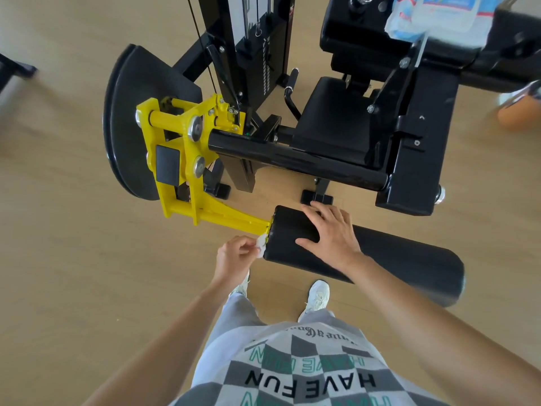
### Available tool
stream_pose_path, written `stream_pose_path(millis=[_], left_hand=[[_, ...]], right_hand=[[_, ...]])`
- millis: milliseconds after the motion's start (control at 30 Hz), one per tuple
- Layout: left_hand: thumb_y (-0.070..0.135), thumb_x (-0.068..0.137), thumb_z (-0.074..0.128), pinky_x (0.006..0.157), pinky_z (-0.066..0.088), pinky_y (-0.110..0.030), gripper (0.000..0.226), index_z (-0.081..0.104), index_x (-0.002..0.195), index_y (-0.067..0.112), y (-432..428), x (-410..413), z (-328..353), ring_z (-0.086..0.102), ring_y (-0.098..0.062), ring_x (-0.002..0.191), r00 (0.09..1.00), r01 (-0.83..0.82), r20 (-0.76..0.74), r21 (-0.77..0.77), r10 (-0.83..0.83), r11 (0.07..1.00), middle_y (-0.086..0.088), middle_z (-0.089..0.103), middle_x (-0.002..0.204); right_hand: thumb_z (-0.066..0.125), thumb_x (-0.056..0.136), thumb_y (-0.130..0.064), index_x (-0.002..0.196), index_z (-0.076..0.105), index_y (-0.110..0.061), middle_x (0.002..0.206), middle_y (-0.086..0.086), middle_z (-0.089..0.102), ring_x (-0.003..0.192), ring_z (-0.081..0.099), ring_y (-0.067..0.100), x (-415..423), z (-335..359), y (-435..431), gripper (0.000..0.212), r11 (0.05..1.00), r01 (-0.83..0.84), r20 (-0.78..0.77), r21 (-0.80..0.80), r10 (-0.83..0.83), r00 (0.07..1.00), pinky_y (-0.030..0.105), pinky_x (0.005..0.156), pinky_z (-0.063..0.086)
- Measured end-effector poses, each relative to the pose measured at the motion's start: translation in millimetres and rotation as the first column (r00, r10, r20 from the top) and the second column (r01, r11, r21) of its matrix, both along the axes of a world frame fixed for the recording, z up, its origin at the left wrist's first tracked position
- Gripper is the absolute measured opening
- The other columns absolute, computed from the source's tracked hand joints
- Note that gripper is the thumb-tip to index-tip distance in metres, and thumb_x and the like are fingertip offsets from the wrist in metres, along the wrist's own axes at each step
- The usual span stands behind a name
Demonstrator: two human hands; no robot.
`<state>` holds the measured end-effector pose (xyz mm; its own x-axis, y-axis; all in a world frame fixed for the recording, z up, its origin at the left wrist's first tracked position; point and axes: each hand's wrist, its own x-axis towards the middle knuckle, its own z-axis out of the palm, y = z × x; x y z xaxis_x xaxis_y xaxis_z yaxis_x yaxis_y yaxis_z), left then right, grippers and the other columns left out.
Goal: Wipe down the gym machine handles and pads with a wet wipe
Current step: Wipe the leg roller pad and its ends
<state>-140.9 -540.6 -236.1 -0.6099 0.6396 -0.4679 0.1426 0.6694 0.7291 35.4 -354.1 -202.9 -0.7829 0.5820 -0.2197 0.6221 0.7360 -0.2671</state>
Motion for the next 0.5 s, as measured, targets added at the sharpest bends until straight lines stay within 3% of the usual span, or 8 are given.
stream_pose_path(millis=[67,133,233,367,500], left_hand=[[0.017,0.089,0.074,0.080,0.047,-0.026,0.010,0.076,0.099,0.016,7.6,-3.3,3.7,0.069,-0.010,0.088,0.997,-0.074,-0.029,0.003,0.074,0.997,0.007,0.074,0.091],[0.019,0.090,0.074,0.080,0.046,-0.026,0.013,0.076,0.103,0.015,20.2,-6.9,7.3,0.067,-0.011,0.089,0.990,-0.128,-0.057,0.020,0.129,0.992,0.006,0.072,0.091],[0.017,0.090,0.074,0.077,0.048,-0.021,0.010,0.075,0.100,0.017,41.3,-7.8,8.1,0.067,-0.009,0.088,0.993,-0.110,-0.041,0.072,0.114,0.991,0.012,0.070,0.088],[0.018,0.094,0.069,0.077,0.050,-0.018,0.006,0.072,0.100,0.019,54.7,-0.5,4.1,0.067,-0.007,0.088,0.999,-0.034,-0.014,0.103,0.036,0.994,0.012,0.071,0.090],[0.017,0.095,0.067,0.073,0.048,-0.023,0.006,0.071,0.097,0.021,51.1,-1.1,-0.3,0.065,-0.010,0.082,1.000,-0.019,-0.022,0.072,0.021,0.997,0.012,0.069,0.084]], right_hand=[[0.071,0.088,-0.047,0.145,0.050,-0.023,0.144,0.003,0.050,0.130,0.049,0.027,7.1,-3.3,-23.3,0.066,0.998,0.014,-0.122,0.066,-0.005,0.992,0.050,0.110,0.040],[0.078,0.083,-0.041,0.143,0.053,-0.021,0.144,0.007,0.052,0.131,0.050,0.031,16.3,-11.7,-45.4,0.068,0.994,-0.015,-0.129,0.110,0.029,0.991,0.055,0.109,0.042],[0.075,0.083,-0.047,0.154,0.037,-0.025,0.160,0.008,0.038,0.148,0.035,0.032,27.7,-20.6,-59.4,0.084,0.991,-0.092,0.032,0.101,0.089,0.996,0.058,0.120,0.030],[0.065,0.087,-0.059,0.162,0.014,-0.028,0.169,0.005,0.019,0.155,0.017,0.029,21.2,-18.1,-41.7,0.095,0.993,-0.109,0.124,0.048,0.103,0.987,0.055,0.125,0.015],[0.050,0.084,-0.078,0.161,0.004,-0.033,0.168,-0.002,0.018,0.153,0.020,0.027,4.0,-12.7,-8.2,0.101,0.994,-0.076,0.224,-0.080,0.092,0.970,0.054,0.124,0.018]])
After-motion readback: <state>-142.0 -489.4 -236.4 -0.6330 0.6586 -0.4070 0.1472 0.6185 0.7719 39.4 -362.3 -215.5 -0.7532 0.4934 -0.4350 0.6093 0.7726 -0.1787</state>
